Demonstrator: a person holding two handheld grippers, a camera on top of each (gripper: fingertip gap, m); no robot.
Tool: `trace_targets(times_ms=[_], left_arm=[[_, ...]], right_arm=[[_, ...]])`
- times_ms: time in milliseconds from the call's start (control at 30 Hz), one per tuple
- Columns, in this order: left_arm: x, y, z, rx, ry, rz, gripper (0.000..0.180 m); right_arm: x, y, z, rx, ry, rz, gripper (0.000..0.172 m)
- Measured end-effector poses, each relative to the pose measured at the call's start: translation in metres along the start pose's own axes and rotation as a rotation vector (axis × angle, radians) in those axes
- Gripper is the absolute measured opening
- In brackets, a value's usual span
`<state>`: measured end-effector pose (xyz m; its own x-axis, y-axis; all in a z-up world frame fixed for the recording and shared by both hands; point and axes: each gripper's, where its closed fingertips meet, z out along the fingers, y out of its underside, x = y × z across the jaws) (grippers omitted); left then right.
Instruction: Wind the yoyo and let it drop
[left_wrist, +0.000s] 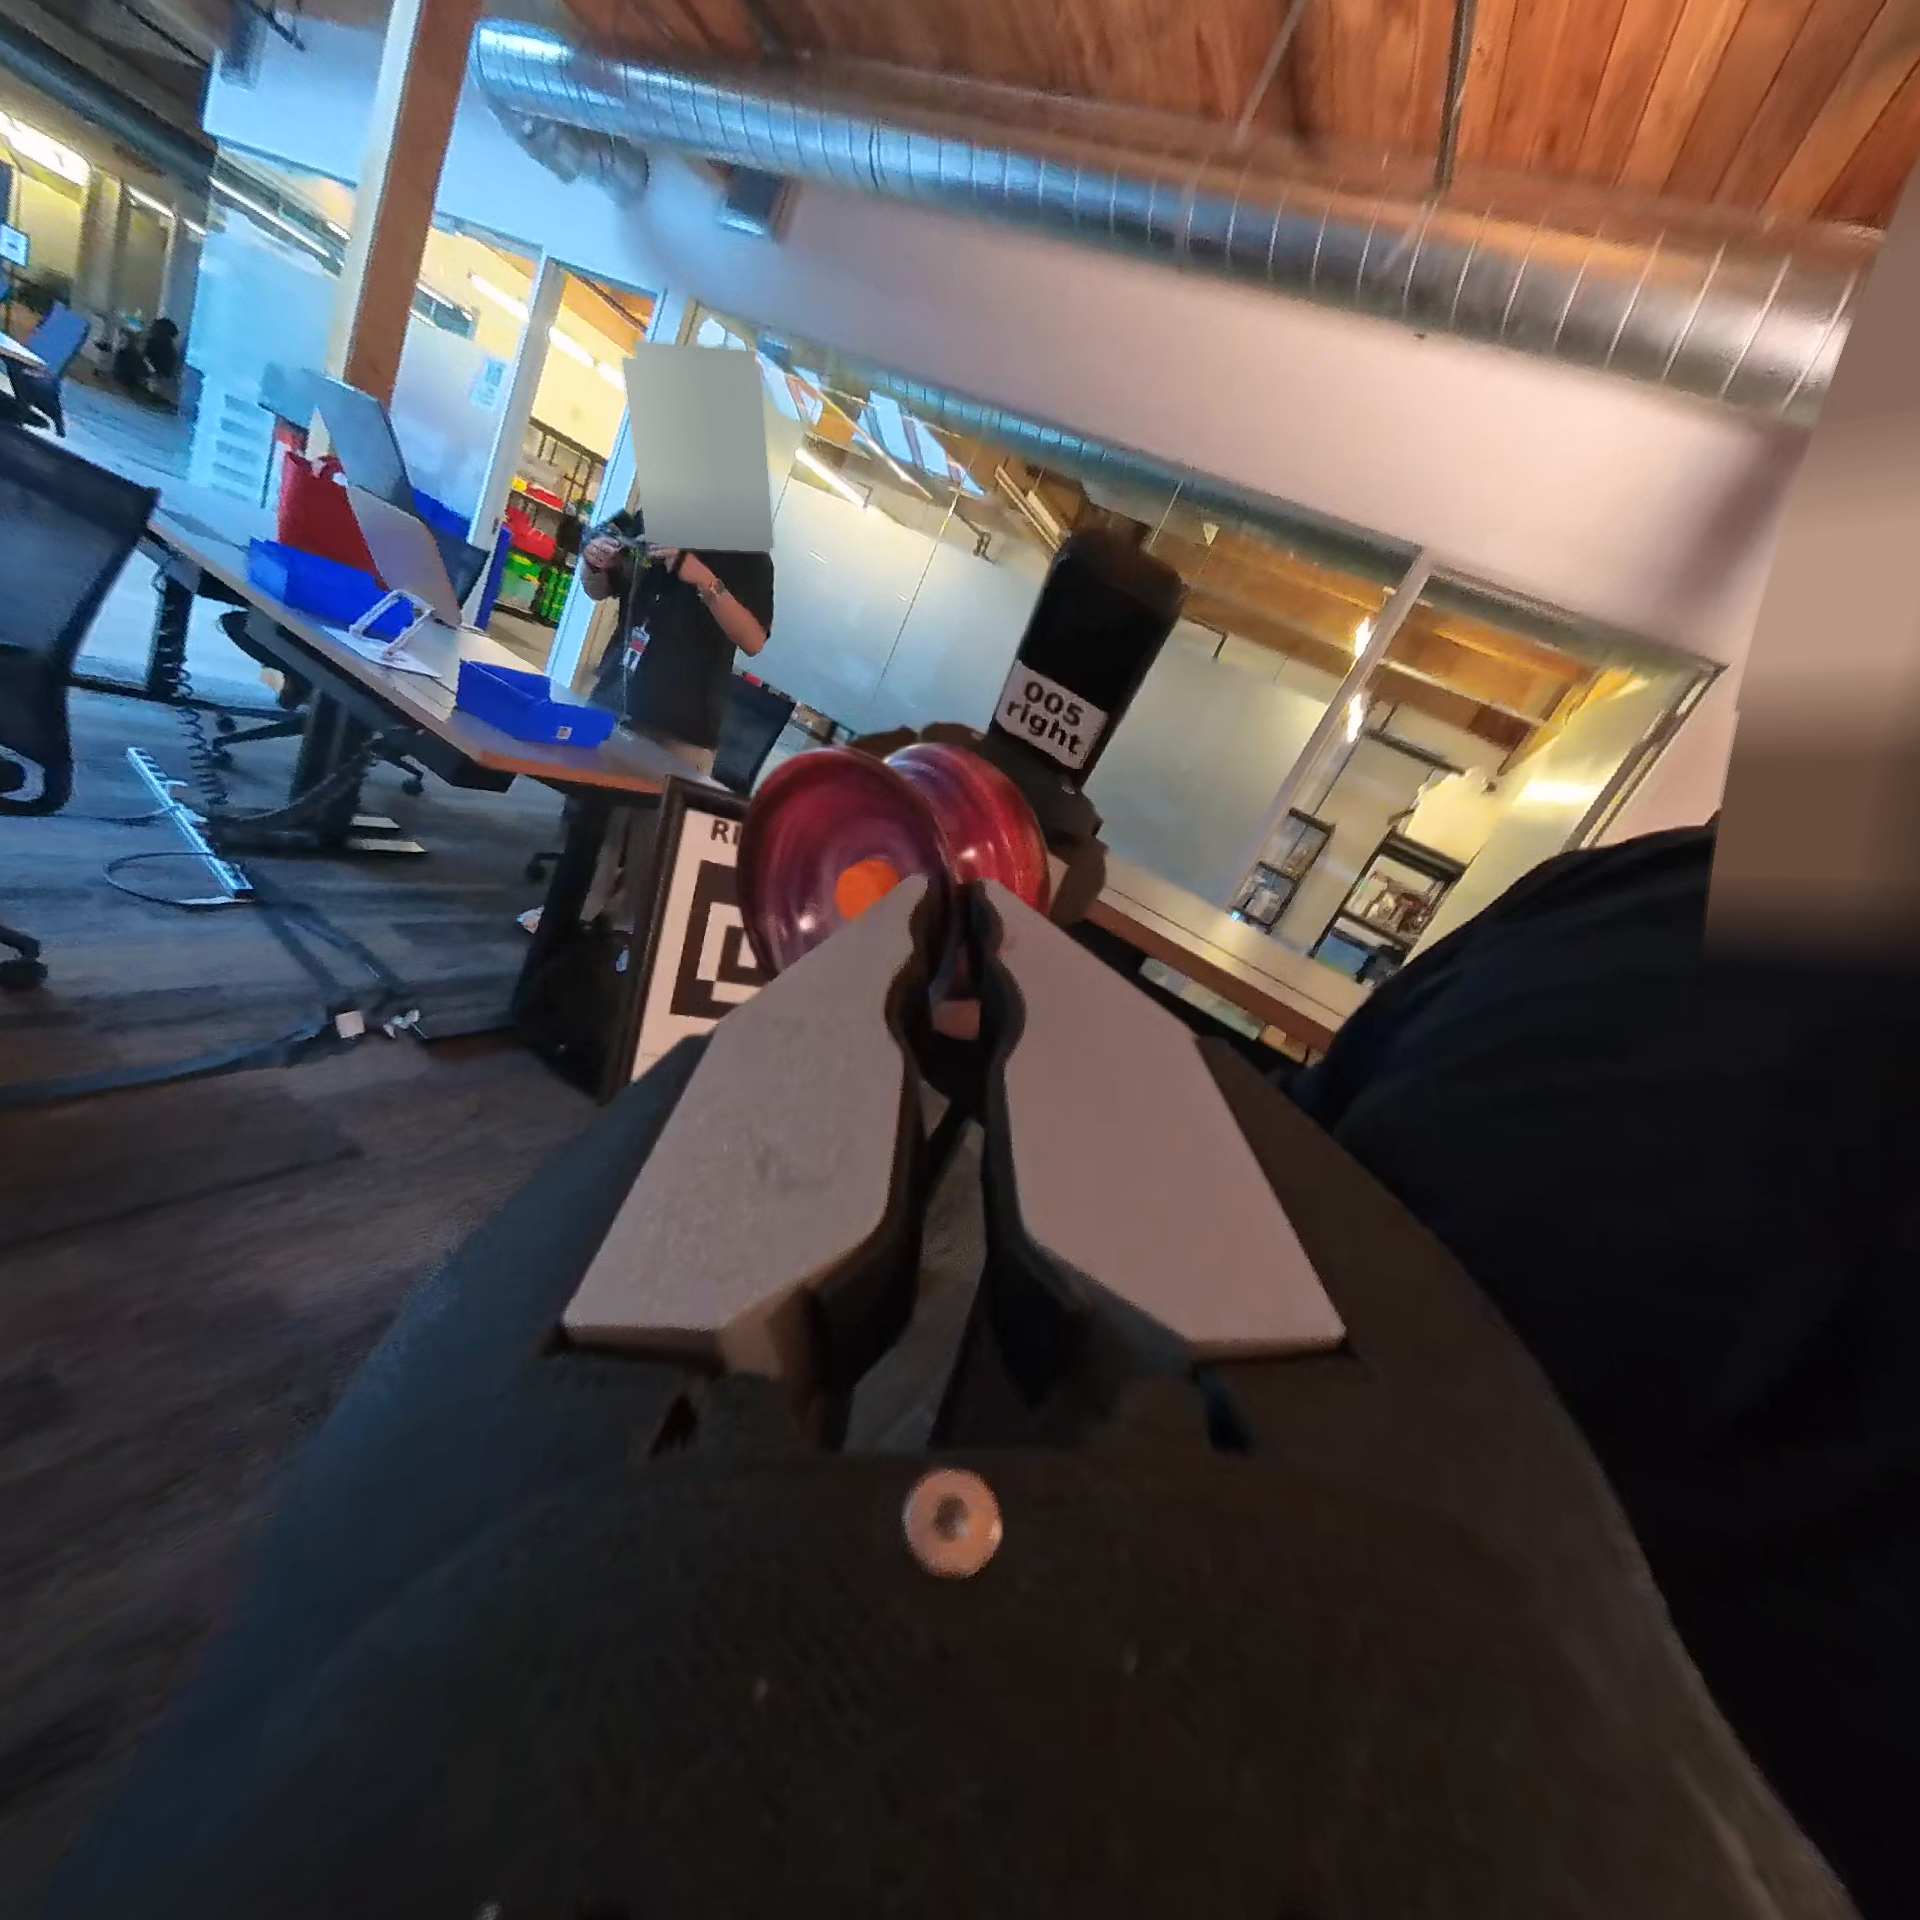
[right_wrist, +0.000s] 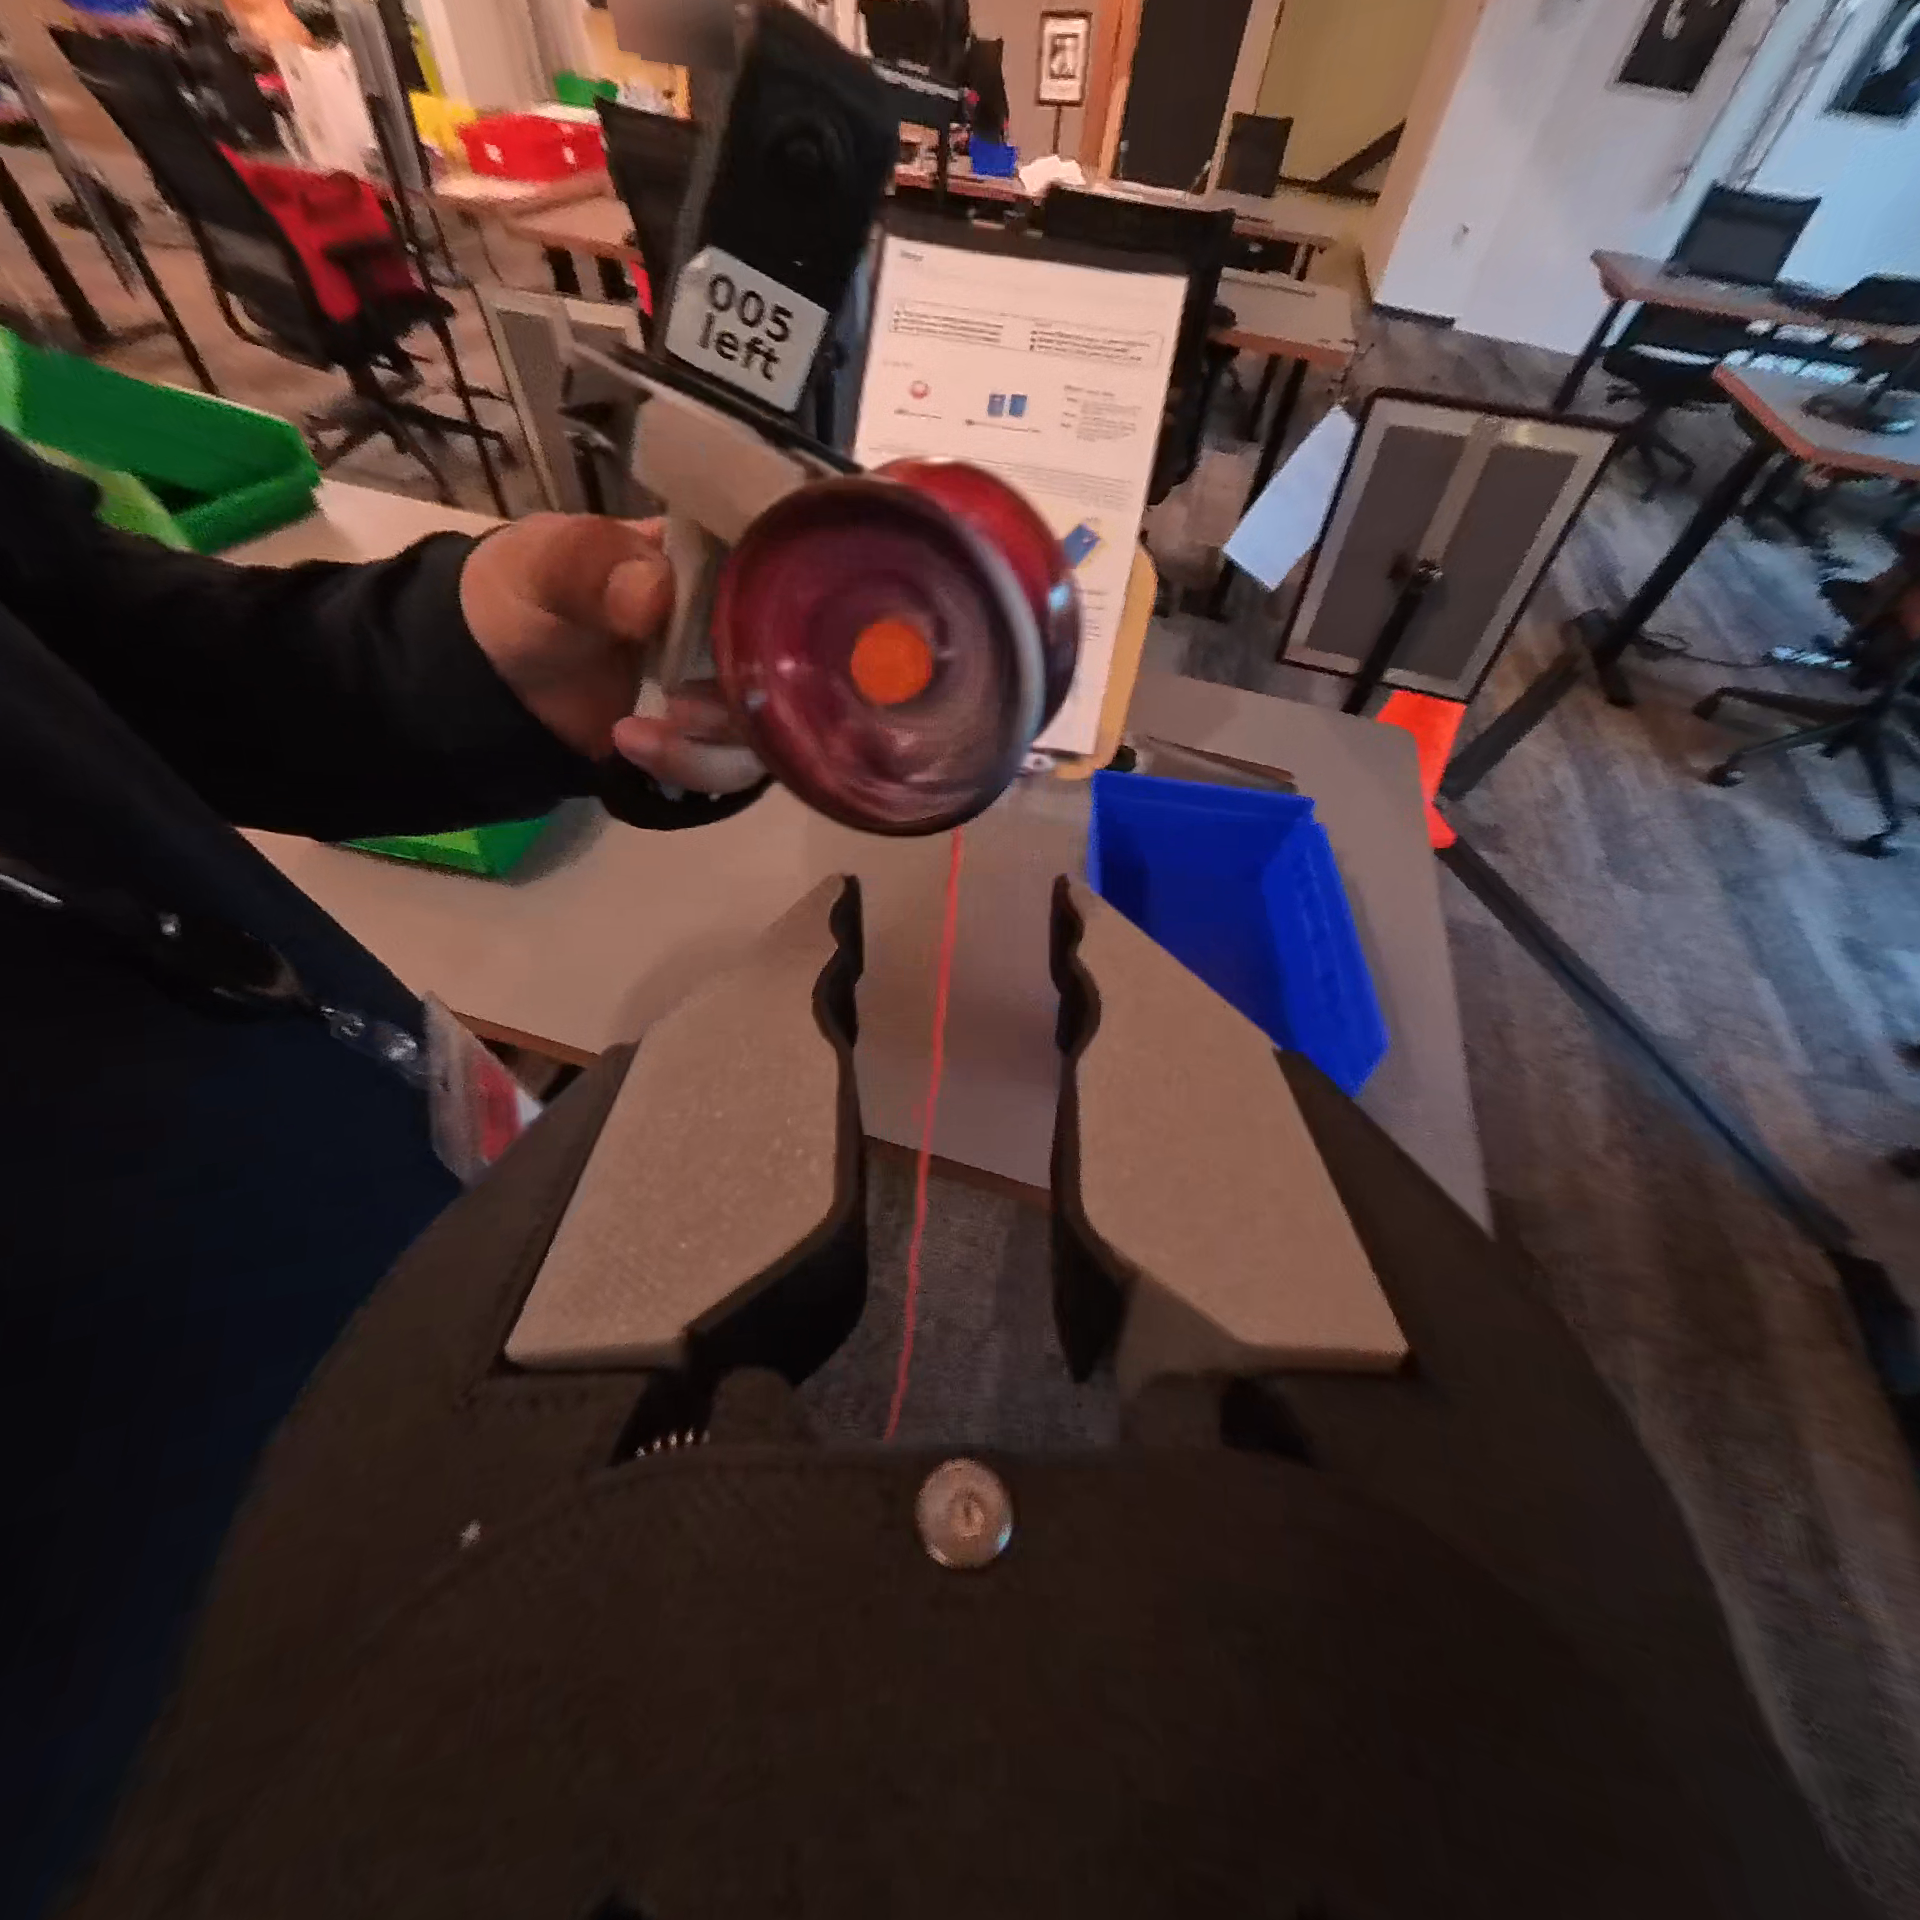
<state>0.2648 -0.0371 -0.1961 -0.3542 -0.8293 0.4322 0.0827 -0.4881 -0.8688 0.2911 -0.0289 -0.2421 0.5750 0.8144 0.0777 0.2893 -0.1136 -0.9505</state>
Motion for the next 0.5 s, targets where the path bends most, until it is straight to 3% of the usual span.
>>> trace_targets(times_ms=[267,300,367,500], left_arm=[[-0.004,0.007,0.003,-0.043,-0.021,0.032,0.001],[-0.001,0.008,0.004,-0.051,-0.015,0.044,0.001],[0.003,0.011,0.007,-0.061,-0.004,0.062,0.001],[0.005,0.02,0.01,-0.114,-0.01,0.097,0.002]], right_arm=[[-0.002,-0.015,-0.004,0.113,-0.093,0.13,0.029],[0.0,-0.016,-0.005,0.128,-0.104,0.157,0.026],[0.004,-0.014,-0.007,0.123,-0.102,0.18,0.002],[0.006,-0.011,-0.01,0.081,-0.039,0.088,0.0]])
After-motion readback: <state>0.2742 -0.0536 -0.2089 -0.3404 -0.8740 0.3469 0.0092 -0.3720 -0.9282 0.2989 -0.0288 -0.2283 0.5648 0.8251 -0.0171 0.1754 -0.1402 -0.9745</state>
